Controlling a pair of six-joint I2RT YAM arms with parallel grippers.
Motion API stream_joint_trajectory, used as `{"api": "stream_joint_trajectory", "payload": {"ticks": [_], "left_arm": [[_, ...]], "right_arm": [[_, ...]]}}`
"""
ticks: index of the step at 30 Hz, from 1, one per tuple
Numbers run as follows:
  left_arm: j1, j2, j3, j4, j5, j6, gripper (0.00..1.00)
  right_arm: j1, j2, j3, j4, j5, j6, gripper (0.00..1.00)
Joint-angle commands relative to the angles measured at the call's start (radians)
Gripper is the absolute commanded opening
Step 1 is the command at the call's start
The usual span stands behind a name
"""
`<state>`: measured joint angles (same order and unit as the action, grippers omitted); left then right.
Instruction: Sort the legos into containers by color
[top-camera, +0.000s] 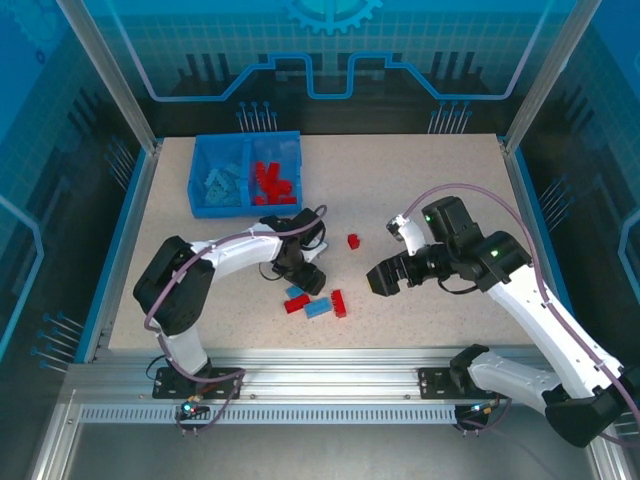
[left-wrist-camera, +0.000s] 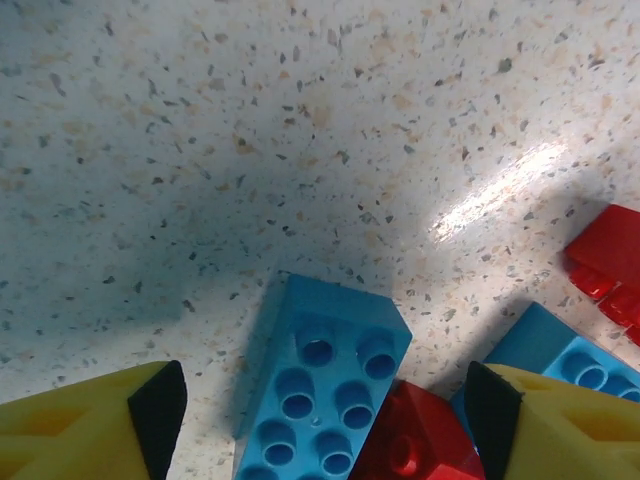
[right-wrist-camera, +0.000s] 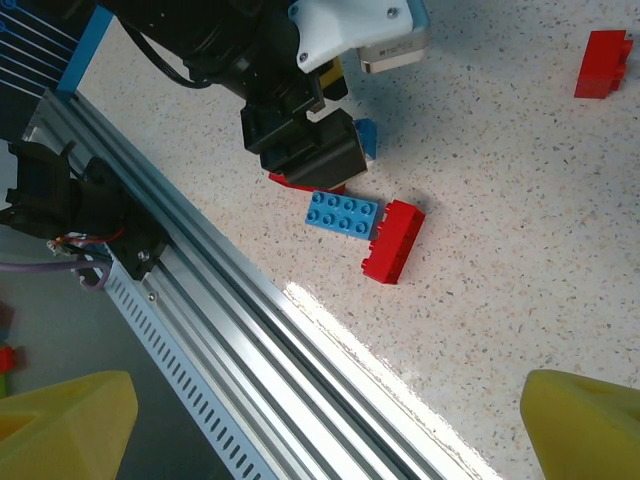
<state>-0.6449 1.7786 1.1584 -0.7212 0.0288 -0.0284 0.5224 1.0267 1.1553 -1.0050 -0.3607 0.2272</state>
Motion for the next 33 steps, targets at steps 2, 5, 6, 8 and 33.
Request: {"api": "stream_joint_trajectory", "payload": {"ticks": [2, 5, 6, 8, 33], "left_arm": [[-0.012, 0.032, 0.007, -0.001, -0.003, -0.019, 0.73], [-0.013, 0.045, 0.001, 0.008, 0.008, -0.019, 0.70], [-0.012, 0.048, -0.001, 0.012, 0.006, -0.021, 0.67], [-0.013, 0.058, -0.003, 0.013, -0.002, -0.022, 0.60], [0.140, -0.228, 0.072, 0.203, -0.277, -0.142, 0.29]], "right_arm": [[-0.019, -0.005, -0.009, -0.015, -0.017, 0.009, 1.00], [-0.024, -0.005, -0.008, -0.015, -0.017, 0.013, 1.00], [-0.024, -0.004, -0.006, -0.016, -0.019, 0.014, 1.00], [-0.025, -0.002, -0.002, -0.018, -0.028, 0.014, 1.00], [-0.027, 0.010, 0.049, -0.011, -0.026, 0.060, 1.00]]}}
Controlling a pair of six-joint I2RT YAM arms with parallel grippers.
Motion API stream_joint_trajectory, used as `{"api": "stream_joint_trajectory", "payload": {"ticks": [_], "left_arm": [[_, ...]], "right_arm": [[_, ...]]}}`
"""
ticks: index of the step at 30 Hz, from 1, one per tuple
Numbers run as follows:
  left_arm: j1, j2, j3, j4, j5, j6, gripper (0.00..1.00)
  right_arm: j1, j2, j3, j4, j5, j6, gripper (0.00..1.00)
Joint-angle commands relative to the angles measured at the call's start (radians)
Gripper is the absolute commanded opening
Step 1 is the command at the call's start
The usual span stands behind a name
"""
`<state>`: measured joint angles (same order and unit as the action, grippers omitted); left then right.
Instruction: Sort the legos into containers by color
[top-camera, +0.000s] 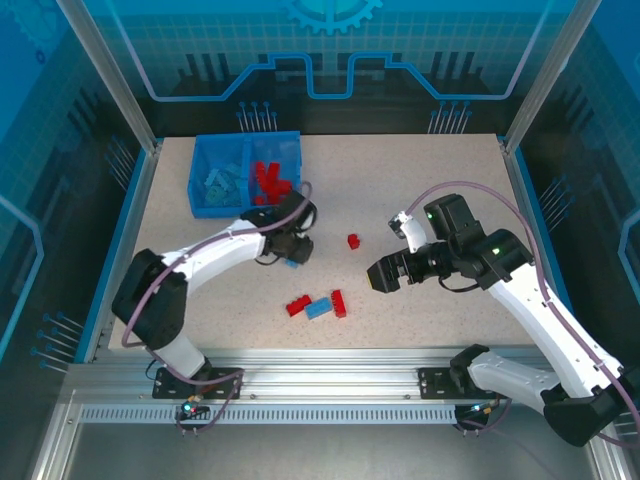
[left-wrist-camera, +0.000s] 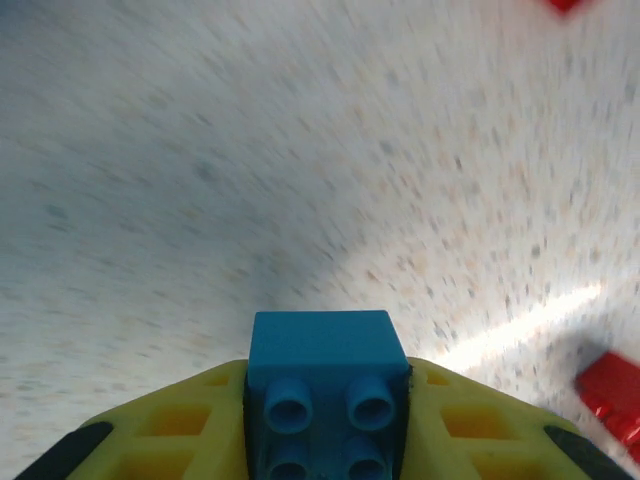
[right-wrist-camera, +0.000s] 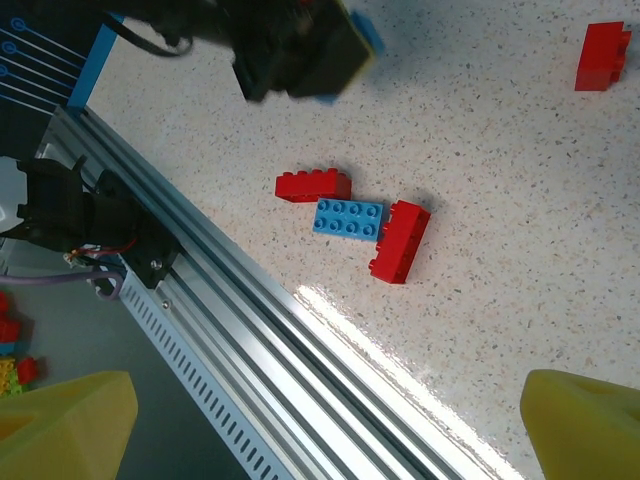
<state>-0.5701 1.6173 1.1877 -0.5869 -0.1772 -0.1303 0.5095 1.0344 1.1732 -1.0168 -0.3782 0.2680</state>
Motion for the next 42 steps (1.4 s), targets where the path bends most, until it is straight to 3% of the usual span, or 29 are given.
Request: {"api": "stream_joint_trajectory", "payload": {"ticks": [1, 8, 15, 20, 23, 26, 28, 33, 38, 42], "left_arm": [[0.097, -0.080, 0.049, 0.085, -0.074, -0.046, 0.30], [0.345, -0.039, 0.177, 0.140, -0.111, -0.035, 0.29], [0.524, 0.233, 0.457, 0.137, -0.115, -0.127, 0.30], [0.586, 0.444, 0.705, 0.032, -0.055, -0.191, 0.31], [0.606, 0.545, 0.820, -0.031, 0.021, -0.224, 0.36], [0.608, 0.579, 0.856, -0.045, 0.026, -0.224, 0.43], [0.607, 0.570, 0.849, -0.039, 0.033, -0.224, 0.52], [0.605, 0.456, 0.772, -0.004, 0.071, -0.218, 0.54], [0.590, 0.185, 0.551, 0.089, 0.172, -0.245, 0.54], [0.513, -0.094, 0.305, 0.170, 0.261, -0.210, 0.56]], "right_arm": [[-0.014, 0.001, 0.031, 0.003, -0.007, 0.022, 1.00], [-0.015, -0.017, 0.028, 0.007, 0.010, 0.046, 1.00], [-0.015, -0.022, 0.051, -0.004, 0.006, 0.071, 1.00], [-0.014, -0.046, 0.068, -0.031, 0.021, 0.089, 1.00], [-0.014, -0.068, 0.059, -0.026, 0.027, 0.105, 1.00], [-0.014, -0.077, 0.054, -0.022, 0.032, 0.118, 1.00], [-0.014, -0.074, 0.052, -0.020, 0.043, 0.126, 1.00], [-0.014, -0.042, 0.039, -0.002, 0.089, 0.154, 1.00], [0.000, 0.020, 0.018, 0.059, 0.162, 0.185, 0.99], [0.016, 0.103, 0.021, 0.117, 0.241, 0.154, 1.00]]}}
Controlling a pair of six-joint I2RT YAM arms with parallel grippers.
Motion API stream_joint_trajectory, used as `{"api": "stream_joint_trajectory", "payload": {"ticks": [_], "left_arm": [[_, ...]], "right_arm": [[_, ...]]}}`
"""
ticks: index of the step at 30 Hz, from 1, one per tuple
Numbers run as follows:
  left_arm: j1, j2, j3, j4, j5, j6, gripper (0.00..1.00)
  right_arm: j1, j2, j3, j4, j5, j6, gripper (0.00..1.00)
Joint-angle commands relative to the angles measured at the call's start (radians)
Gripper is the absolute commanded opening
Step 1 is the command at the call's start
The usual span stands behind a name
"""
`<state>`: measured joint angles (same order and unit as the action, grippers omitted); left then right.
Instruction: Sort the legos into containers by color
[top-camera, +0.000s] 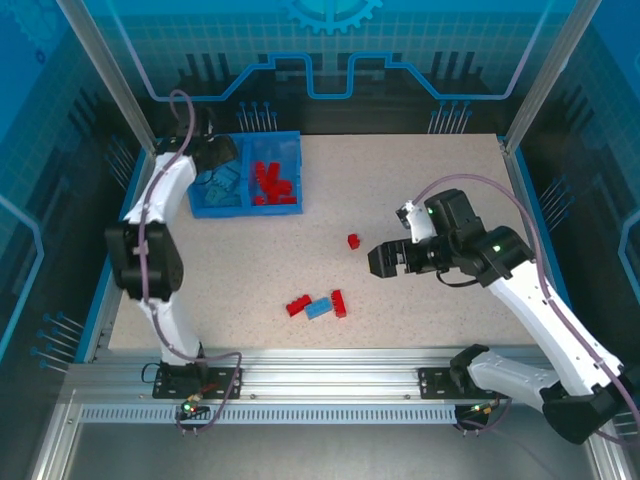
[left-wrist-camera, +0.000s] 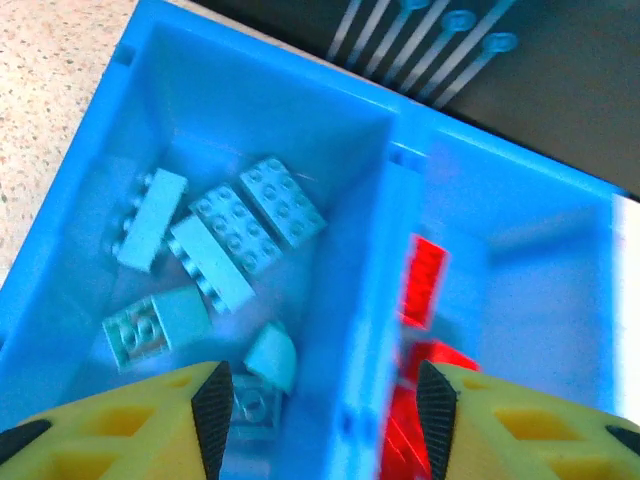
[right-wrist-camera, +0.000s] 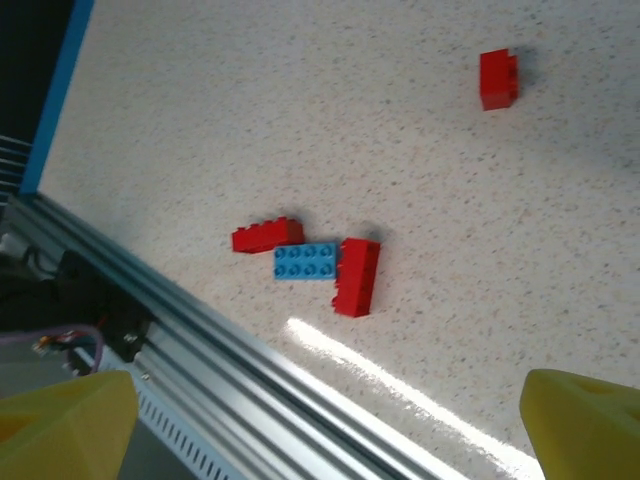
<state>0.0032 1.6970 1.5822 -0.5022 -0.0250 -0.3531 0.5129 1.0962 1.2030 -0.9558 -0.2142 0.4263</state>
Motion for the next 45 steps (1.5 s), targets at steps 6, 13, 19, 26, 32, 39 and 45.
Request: {"api": "stream_joint_trajectory", "payload": {"ticks": [6, 13, 19, 26, 32, 39, 45], "left_arm": [[-0.260, -0.515, -0.326, 0.055, 0.260, 0.313, 0.60], [-0.342, -0.827, -0.590, -0.133, 0.428, 0.651, 0.68], [-0.346, -1.043, -0.815, -0.166, 0.526, 0.818, 0.93], [-0.347, -1.100, -0.959, -0.001, 0.527, 0.790, 0.99], [-0.345, -1.045, -0.955, 0.010, 0.391, 0.833, 0.99], [-0.341, -1.058, -0.976, 0.051, 0.376, 0.829, 0.99], [-0.339, -1.080, -0.975, 0.056, 0.263, 0.806, 0.99]], "right_arm": [[0.046, 0.264, 0.054, 0.119, 0.205, -0.090, 0.99], [0.058, 0.580, 0.175, 0.215, 0.220, -0.174, 0.95], [0.058, 0.840, 0.323, 0.211, 0.352, -0.183, 0.92], [0.055, 1.013, 0.435, 0.197, 0.391, -0.182, 0.71], [0.058, 1.038, 0.414, 0.222, 0.418, -0.201, 0.51], [0.059, 0.996, 0.392, 0.246, 0.389, -0.234, 0.29], [0.094, 0.906, 0.413, 0.235, 0.369, -0.275, 0.23]]}}
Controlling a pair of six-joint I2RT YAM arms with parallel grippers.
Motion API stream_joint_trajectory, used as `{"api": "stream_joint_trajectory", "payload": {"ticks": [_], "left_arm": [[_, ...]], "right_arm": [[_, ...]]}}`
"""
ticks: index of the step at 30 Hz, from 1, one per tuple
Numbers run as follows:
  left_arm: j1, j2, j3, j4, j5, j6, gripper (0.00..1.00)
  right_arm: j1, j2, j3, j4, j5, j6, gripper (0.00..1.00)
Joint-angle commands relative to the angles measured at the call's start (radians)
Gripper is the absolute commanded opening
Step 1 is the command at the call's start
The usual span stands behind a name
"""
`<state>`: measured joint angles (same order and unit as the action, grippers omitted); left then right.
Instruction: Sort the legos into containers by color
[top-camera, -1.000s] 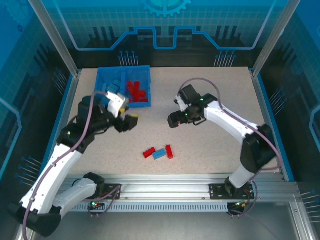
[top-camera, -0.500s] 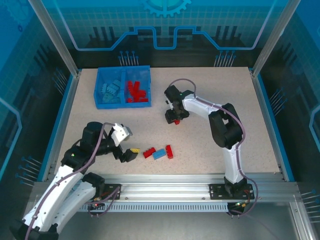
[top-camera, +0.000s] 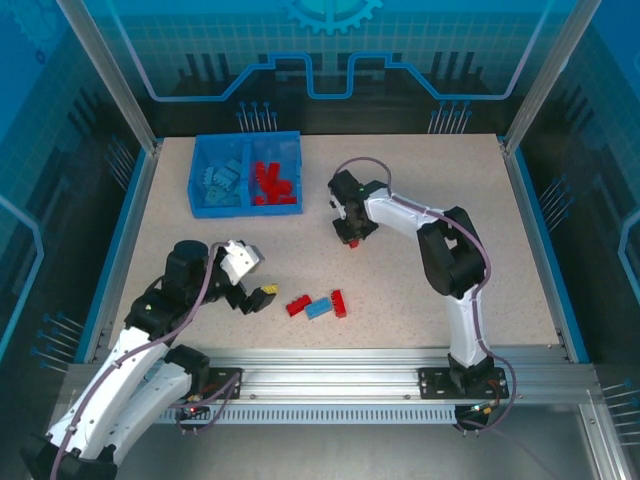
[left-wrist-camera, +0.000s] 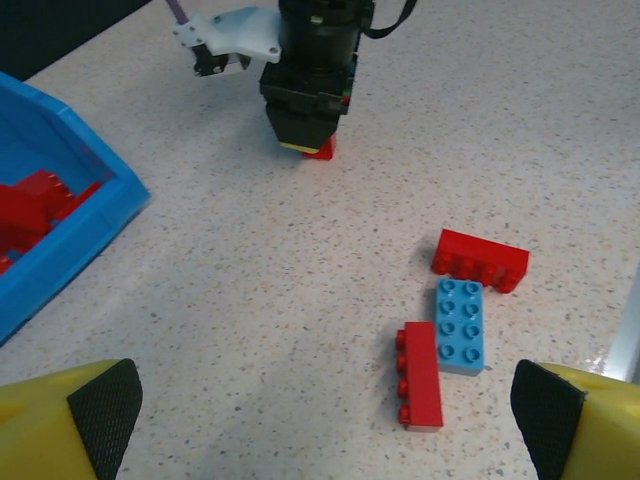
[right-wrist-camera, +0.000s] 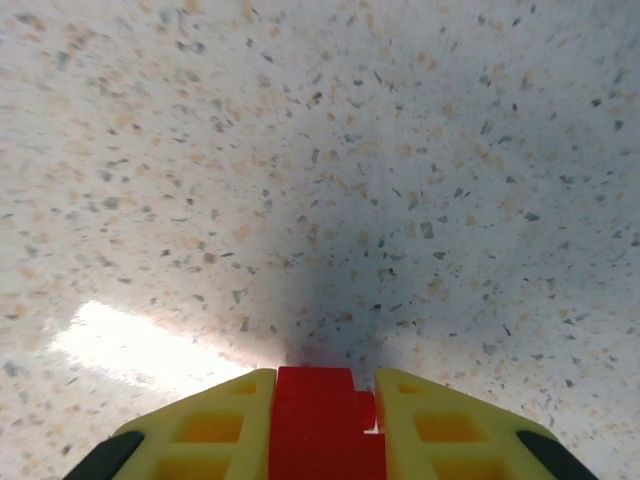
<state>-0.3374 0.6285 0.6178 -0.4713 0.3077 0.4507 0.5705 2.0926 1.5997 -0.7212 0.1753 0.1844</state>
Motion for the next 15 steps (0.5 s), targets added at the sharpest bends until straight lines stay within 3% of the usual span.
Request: {"api": "stream_joint_trajectory", "payload": {"ticks": [1, 6, 9, 15], "left_arm": [[0.001, -0.013, -0.008, 0.026, -0.093, -0.004, 0.99], [0.024, -0.075, -0.011, 0.063, -0.225, -0.058, 0.99], [0.065, -0.135, -0.030, 0.077, -0.251, -0.070, 0.99], [0.111, -0.221, -0.067, 0.078, -0.418, -0.093, 0.99]], "right_arm": [[0.050, -0.107, 0.024, -0.003, -0.019, -0.041, 0.22], [0.128, -0.177, 0.093, 0.009, 0.004, -0.060, 0.22], [0.171, -0.184, 0.153, 0.050, 0.026, -0.071, 0.23], [0.195, -0.067, 0.354, 0.127, 0.096, -0.090, 0.23]]}}
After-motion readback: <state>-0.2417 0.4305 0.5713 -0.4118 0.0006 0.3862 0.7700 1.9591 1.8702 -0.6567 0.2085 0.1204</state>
